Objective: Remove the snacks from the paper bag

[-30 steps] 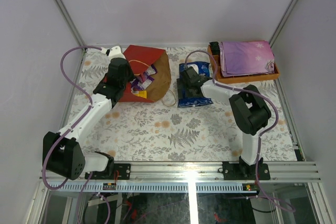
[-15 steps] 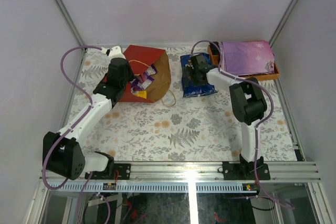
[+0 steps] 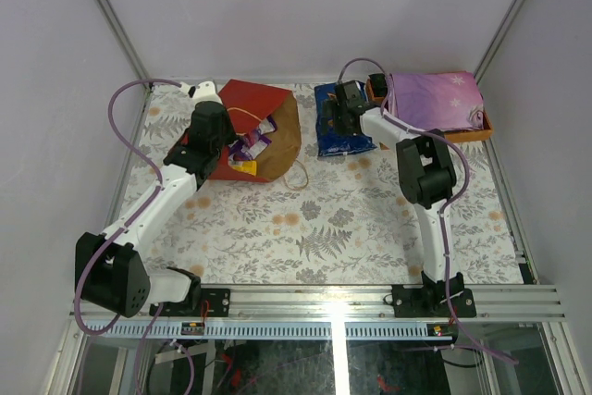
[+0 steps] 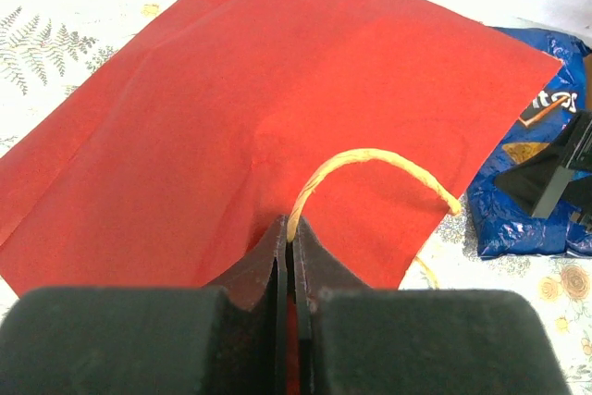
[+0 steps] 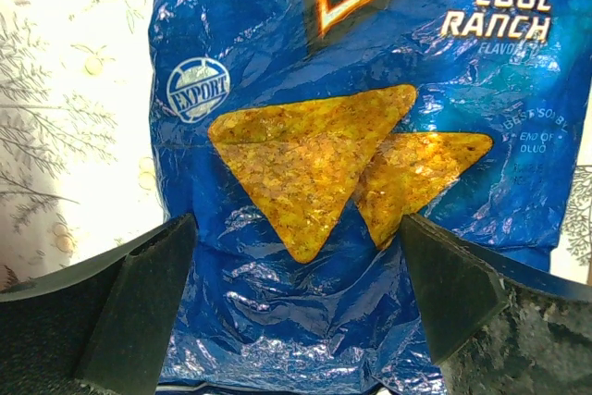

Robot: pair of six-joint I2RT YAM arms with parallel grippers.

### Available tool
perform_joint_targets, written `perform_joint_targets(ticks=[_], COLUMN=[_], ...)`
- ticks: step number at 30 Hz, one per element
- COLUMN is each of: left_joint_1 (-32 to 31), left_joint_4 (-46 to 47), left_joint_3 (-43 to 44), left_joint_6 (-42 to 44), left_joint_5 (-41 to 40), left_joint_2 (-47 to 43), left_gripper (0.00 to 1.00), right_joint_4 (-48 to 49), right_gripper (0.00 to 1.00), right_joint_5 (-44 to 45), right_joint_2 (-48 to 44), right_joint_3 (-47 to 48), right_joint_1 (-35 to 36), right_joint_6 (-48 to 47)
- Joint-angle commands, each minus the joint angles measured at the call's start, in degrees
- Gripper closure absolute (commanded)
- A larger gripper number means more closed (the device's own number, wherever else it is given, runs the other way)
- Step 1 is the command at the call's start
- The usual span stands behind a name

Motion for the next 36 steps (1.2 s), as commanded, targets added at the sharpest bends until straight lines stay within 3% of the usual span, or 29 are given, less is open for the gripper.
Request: perform_joint_targets(ticks=[1, 10, 15, 19, 22, 27, 30, 36], left_joint_1=[0.9, 1.0, 0.9, 0.8, 0.8, 0.8, 0.8, 1.0], left_joint_4=[-3.3, -4.1, -4.1, -3.6, -3.5, -3.9, -4.0, -3.9], left_joint_3=[1.3, 1.7, 1.8, 1.5, 1.4, 1.8, 1.6, 1.0], left_joint_6=[2.2, 2.9, 2.5, 1.8, 1.6, 1.8, 2.0, 2.0], left_joint_5=[-1.7, -1.1, -0.7, 0.6, 1.4, 1.6, 1.6, 0.8], left_joint_2=[0.2, 0.1, -0.1, 0.0, 0.2, -0.7, -1.6, -2.0], left_gripper=[1.00, 1.00, 1.00, 1.00, 1.00, 1.00, 1.00, 1.00], right_joint_4=[-0.6, -1.3, 5.7, 3.6, -2.4, -12.3, -14.4, -12.0], right_gripper=[0.01, 0.01, 0.01, 0.00, 0.05, 0.14, 0.21, 0.26], right_joint_5=[0.2, 3.8, 4.3, 8.5, 12.0, 12.7, 12.7, 12.4], right_joint_2=[1.7, 1.1, -13.2, -19.0, -16.6, -9.0, -6.8, -5.7], right_joint_3=[3.2, 5.3, -4.7, -4.1, 1.3, 9.7, 10.6, 5.4], right_joint_1=[0.2, 0.2, 0.2, -0.6, -2.1, -5.8, -7.5, -8.9], right_joint_6=[7.4, 11.7, 9.5, 2.4, -6.1, -12.2, -13.7, -14.4])
